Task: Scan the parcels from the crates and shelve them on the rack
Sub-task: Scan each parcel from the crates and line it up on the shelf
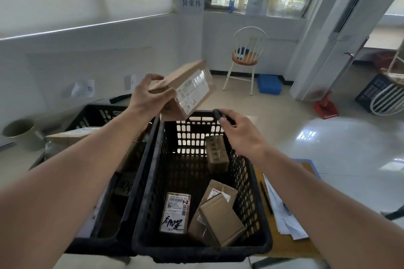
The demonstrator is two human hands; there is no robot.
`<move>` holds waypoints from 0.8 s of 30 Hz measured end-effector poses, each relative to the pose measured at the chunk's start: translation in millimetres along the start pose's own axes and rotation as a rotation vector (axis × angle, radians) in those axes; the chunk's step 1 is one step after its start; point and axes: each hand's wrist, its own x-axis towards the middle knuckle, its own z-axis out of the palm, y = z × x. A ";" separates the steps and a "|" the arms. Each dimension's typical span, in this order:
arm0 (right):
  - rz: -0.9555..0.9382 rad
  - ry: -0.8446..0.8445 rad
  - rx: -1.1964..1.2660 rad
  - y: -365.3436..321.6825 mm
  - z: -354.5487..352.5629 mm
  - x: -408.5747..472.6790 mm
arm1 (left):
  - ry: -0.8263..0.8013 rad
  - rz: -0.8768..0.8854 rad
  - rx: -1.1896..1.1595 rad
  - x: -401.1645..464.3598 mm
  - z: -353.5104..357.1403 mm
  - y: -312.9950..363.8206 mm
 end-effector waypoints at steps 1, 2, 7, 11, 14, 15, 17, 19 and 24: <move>0.026 0.038 0.047 -2.7 5.9 2.2 | -0.037 -0.026 -0.038 -0.7 -2.2 1.0; 0.048 0.068 0.094 -6.3 12.2 5.1 | -0.082 -0.060 -0.091 -1.4 -4.8 2.0; 0.043 0.155 0.249 -33.5 37.5 18.0 | -0.266 -0.137 -0.330 -4.1 -24.5 -3.8; 0.037 0.196 0.301 -53.3 52.9 31.5 | -0.329 -0.126 -0.389 -8.3 -36.8 -11.1; 0.055 0.227 0.273 -69.7 64.7 34.2 | -0.361 -0.121 -0.425 -12.1 -47.1 -13.4; 0.060 0.230 0.278 -73.4 66.4 34.6 | -0.364 -0.113 -0.418 -14.0 -50.1 -13.0; 0.063 0.222 0.336 -78.6 68.5 36.4 | -0.376 -0.079 -0.335 -20.0 -55.6 -11.6; 0.053 0.200 0.382 -83.7 70.0 36.3 | -0.387 -0.048 -0.226 -27.6 -61.2 -11.4; -0.070 0.113 0.447 -86.8 66.6 33.6 | -0.229 0.008 -0.109 -51.9 -65.1 -3.9</move>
